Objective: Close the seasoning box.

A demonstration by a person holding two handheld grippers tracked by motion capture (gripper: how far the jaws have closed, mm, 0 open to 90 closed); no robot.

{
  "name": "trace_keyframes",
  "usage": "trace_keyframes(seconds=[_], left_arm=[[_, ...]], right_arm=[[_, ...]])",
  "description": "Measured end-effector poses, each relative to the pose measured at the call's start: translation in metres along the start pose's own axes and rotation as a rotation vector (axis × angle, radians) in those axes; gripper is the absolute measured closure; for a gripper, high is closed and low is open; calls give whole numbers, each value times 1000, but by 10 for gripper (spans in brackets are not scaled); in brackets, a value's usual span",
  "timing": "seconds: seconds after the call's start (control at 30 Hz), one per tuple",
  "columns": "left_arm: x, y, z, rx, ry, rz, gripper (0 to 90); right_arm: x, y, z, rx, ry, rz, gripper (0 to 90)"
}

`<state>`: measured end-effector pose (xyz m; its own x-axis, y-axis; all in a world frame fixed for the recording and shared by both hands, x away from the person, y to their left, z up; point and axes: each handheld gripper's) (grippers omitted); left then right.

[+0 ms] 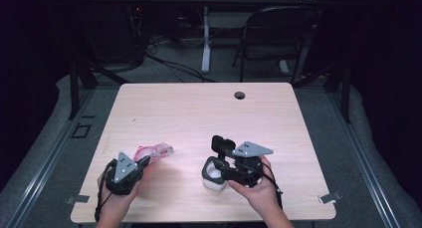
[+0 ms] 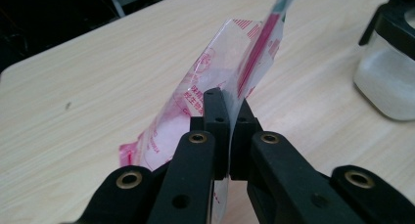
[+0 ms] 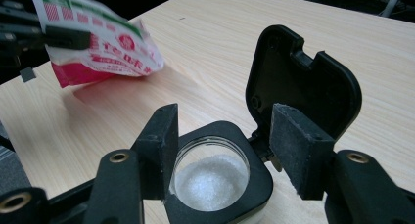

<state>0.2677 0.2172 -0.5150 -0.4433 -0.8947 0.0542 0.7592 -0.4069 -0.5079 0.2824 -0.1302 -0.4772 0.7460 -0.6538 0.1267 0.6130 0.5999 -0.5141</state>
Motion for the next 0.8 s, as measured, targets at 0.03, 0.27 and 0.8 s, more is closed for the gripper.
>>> trace_keyframes(seconds=[0.03, 0.27, 0.8], left_arm=[[2, 2, -2, -8, 11, -5, 896], [16, 9, -7, -61, 83, -24, 872], [20, 14, -15, -94, 70, -76, 550]], right_arm=[[0, 0, 0, 8, 2, 0, 442], [2, -1, 1, 10, 6, 6, 442], [3, 2, 3, 9, -1, 18, 427]])
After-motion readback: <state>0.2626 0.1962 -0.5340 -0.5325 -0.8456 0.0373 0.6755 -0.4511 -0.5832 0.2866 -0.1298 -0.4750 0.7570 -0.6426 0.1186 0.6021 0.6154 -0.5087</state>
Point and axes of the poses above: each handheld gripper's, and its own axes: y roughly forward along the jaws, z roughly out of its top, x roughly to its right, and after that the axes turned 15 degrees about -y, right-handed
